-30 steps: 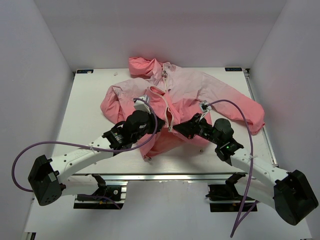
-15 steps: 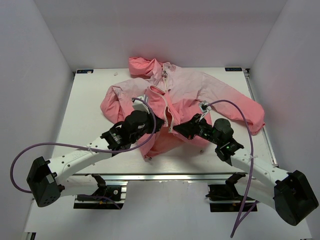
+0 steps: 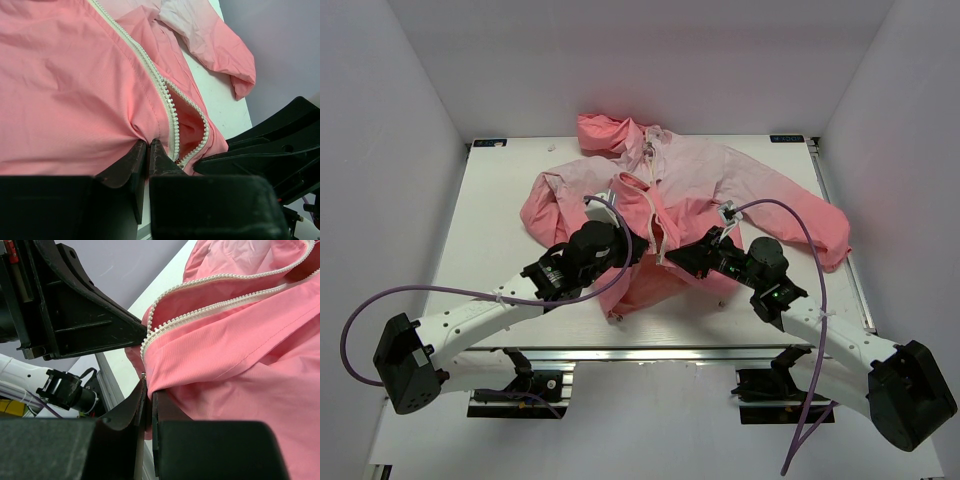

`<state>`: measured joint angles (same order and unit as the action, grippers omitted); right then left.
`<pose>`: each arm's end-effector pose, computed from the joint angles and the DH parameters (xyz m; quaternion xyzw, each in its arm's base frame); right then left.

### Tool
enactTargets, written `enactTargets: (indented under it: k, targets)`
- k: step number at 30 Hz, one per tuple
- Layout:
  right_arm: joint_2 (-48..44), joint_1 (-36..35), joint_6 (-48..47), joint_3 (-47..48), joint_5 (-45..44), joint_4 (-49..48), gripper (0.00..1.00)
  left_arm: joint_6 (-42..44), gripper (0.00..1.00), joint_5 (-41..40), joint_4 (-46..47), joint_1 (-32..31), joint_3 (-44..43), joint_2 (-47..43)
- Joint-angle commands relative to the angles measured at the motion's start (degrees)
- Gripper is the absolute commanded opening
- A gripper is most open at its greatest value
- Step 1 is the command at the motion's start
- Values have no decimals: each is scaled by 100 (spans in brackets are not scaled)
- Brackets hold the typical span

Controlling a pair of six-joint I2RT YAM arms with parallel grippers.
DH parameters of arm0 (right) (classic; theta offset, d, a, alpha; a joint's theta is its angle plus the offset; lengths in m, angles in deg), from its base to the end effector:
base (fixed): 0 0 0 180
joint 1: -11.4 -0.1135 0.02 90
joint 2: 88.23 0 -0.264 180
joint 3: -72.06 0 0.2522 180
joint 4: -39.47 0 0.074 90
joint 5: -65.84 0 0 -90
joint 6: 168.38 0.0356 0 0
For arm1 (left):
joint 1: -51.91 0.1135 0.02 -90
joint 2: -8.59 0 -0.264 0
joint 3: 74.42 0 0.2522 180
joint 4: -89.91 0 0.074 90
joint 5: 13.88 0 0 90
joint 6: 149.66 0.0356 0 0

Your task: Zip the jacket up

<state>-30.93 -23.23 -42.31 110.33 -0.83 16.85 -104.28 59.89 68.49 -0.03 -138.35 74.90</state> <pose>0.1749 0.1379 0.2601 -0.1389 0.6723 0.5259 0.5022 0.1711 -0.2024 0.3011 -0.0240 0.8326 -0.3248 0.4481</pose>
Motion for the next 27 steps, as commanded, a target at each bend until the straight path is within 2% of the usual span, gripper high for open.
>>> enactTargets:
  k: [1,14,27]
  targets:
    - [-61,-8,49,159,145,-528,0,-12,0,93,186,9,25,-118]
    - [-43,-8,216,133,5,-809,0,6,0,269,300,9,95,-135]
    - [71,-8,93,142,-241,-818,0,234,0,1025,608,9,350,-364]
